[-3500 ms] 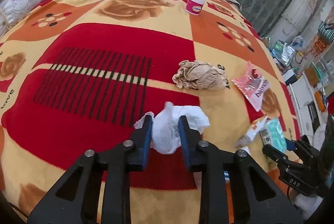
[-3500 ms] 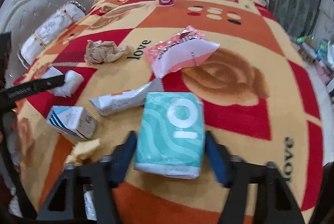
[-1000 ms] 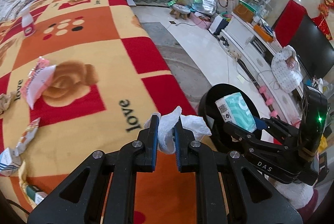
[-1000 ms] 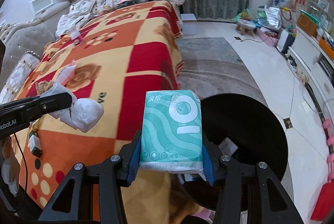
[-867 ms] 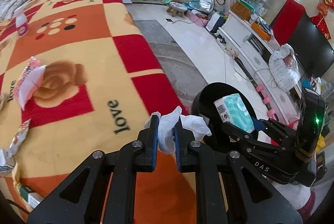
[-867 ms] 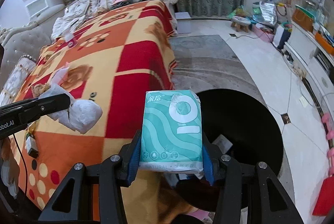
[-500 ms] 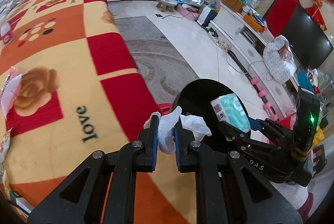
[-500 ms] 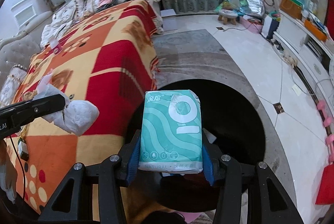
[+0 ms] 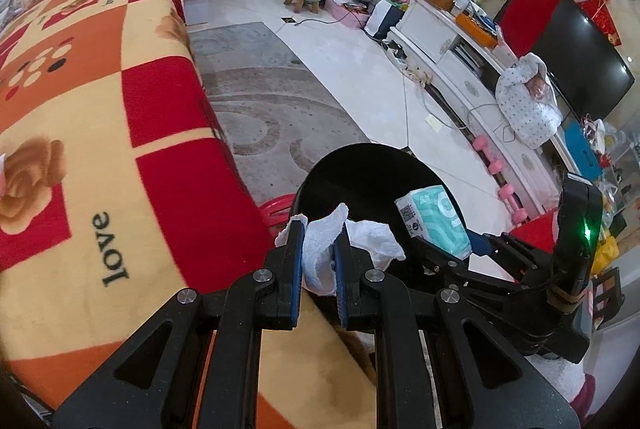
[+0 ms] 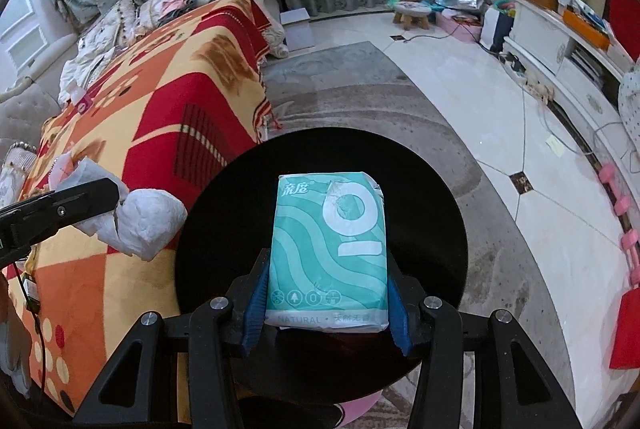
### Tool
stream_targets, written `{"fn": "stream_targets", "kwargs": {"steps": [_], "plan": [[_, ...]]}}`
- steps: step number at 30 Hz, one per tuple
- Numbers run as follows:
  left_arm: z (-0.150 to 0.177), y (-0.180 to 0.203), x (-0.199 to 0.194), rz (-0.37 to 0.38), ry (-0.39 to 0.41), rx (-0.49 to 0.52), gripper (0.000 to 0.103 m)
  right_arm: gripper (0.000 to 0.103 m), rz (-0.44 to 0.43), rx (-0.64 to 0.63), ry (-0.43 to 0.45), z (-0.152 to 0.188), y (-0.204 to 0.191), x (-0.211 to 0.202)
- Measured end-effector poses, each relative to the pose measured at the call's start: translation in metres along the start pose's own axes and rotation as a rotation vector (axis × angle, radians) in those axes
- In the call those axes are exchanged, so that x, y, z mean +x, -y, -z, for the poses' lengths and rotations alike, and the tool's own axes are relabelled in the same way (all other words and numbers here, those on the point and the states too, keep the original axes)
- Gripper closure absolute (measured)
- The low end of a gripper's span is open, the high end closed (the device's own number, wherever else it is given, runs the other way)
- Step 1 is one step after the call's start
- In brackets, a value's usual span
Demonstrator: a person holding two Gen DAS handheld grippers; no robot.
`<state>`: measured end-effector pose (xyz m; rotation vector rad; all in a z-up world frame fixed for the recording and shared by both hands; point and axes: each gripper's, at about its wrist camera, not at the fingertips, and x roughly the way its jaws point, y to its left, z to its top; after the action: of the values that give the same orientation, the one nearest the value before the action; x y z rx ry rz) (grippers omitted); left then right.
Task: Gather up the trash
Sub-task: 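Carry the tissue and teal tissue pack over the black bin and open both tools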
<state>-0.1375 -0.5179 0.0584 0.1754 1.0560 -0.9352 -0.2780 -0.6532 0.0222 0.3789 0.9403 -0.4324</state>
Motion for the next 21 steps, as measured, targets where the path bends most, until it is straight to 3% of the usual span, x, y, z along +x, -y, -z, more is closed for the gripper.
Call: {"fn": "stream_targets", "kwargs": {"steps": [7,9,11,12,15,21], "plan": [[-0.002,-0.001,0.003,0.047,0.013,-0.014,0.086,0.053,0.008,0.014,-0.006,0.001,0.007,0.002],[-0.003,-0.002,0.003,0.058,0.012,-0.018,0.076,0.053,0.009,0.019,-0.009,0.001,0.008,0.002],[-0.002,-0.004,0.003,0.076,0.009,-0.032,0.054,0.052,0.012,0.022,-0.009,0.000,0.008,0.002],[-0.001,-0.005,0.003,0.082,0.006,-0.043,0.052,0.050,0.015,0.024,-0.010,0.000,0.009,0.002],[0.000,-0.006,0.004,0.069,-0.006,-0.052,0.051,0.040,0.015,0.029,-0.004,0.000,0.008,0.000],[0.003,-0.011,-0.004,0.033,-0.002,-0.049,0.051,0.039,0.007,0.023,-0.014,0.001,0.004,0.002]]}}
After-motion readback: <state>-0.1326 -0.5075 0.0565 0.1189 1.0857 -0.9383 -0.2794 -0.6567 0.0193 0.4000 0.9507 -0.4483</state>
